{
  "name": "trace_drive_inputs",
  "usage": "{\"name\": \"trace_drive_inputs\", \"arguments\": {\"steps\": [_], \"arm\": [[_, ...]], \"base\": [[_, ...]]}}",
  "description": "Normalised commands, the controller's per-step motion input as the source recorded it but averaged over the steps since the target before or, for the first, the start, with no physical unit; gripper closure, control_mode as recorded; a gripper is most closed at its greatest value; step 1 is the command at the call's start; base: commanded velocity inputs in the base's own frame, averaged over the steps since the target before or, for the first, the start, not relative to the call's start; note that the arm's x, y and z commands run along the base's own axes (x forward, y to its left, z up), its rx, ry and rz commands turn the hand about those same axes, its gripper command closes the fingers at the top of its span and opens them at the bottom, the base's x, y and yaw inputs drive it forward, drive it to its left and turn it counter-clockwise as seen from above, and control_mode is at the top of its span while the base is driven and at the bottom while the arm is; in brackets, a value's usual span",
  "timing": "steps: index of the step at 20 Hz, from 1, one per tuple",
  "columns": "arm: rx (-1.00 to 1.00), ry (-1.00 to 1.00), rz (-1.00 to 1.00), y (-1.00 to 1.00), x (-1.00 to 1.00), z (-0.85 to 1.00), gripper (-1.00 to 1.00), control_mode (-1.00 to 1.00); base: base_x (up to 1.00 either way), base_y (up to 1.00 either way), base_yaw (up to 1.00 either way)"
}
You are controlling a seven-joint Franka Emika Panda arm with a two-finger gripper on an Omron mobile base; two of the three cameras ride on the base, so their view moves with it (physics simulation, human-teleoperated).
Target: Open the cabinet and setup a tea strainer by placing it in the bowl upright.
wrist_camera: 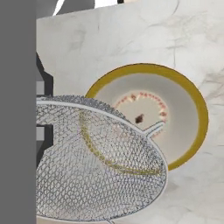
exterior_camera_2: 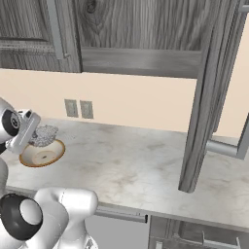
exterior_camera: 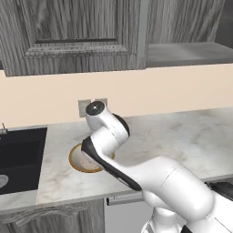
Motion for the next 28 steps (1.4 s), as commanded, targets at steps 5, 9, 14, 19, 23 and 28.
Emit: {"name": "trace_drive_inputs", "arguments": {"steps": [5, 9, 14, 19, 23, 28], "arm": [[0.00, -0.02, 0.00, 0.49, 0.24, -0.60, 1.00, -1.00], [0.00, -0.01, 0.00, 0.30, 0.08, -0.60, 1.00, -1.00], [0.00, -0.07, 0.00, 0.04, 0.06, -0.39, 1.00, -1.00], [0.00, 0.00, 0.00, 0.00, 0.25, -0.14, 1.00, -1.00], [0.03, 0.01, 0.02, 0.00, 0.28, -0.15, 1.00, -1.00], [0.02, 0.03, 0.04, 0.00, 0.27, -0.23, 1.00, -1.00]], "base": [[0.00, 0.00, 0.00], [0.00, 0.00, 0.00], [0.00, 0.00, 0.00], [0.00, 0.00, 0.00], [0.00, 0.00, 0.00], [0.00, 0.00, 0.00]]}}
